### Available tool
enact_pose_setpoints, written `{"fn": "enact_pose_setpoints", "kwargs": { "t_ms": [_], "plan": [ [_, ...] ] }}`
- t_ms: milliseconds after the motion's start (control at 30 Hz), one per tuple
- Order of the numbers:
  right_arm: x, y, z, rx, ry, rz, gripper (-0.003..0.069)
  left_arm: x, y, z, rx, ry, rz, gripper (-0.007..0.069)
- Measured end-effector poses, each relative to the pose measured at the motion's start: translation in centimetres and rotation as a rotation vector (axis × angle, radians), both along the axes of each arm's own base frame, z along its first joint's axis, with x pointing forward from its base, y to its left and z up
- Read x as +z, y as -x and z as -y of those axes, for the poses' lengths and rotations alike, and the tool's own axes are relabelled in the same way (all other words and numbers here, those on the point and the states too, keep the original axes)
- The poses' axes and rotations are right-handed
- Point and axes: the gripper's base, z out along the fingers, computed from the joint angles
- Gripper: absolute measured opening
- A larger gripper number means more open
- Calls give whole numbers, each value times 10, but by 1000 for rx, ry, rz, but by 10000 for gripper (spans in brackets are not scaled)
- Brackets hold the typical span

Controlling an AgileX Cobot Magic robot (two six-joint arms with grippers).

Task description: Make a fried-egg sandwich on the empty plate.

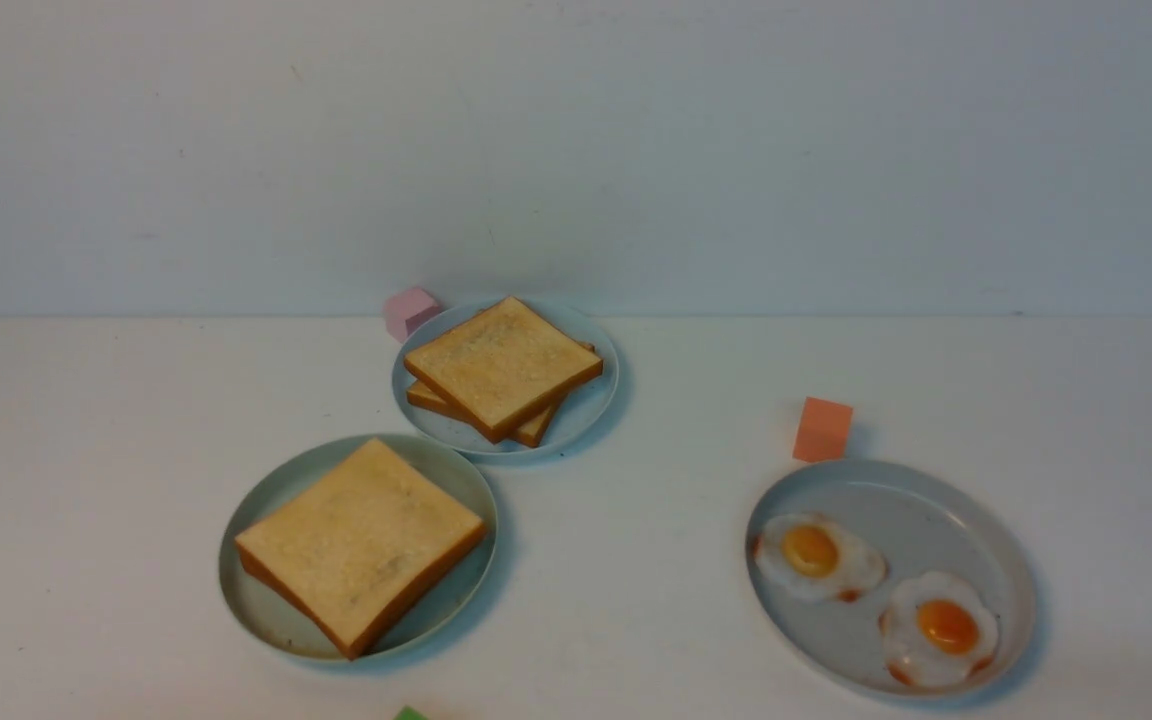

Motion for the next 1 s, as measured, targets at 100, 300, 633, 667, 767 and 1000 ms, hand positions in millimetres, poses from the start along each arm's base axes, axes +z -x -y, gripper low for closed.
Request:
{"fn": "enact_pose_setpoints", "kwargs": {
  "t_ms": [100,300,633,667,767,1000],
  "plan": [
    [0,0,0,-2,-3,3,-12,0,0,0,-1,2,-1,-9],
    [0,0,0,-2,-2,3,-10,0,0,0,0,3,-1,-3],
    [0,0,0,-3,-2,3,-3,0,0,0,0,4,-2,3],
    [0,0,0,-3,-2,3,-3,0,0,0,0,4,-2,4],
    [0,0,0,-3,-1,3,0,1,-1,0,7,2,10,5],
    [0,0,0,-3,-1,3,4,13,-12,-19,305,11,157,-13]
  ]
}}
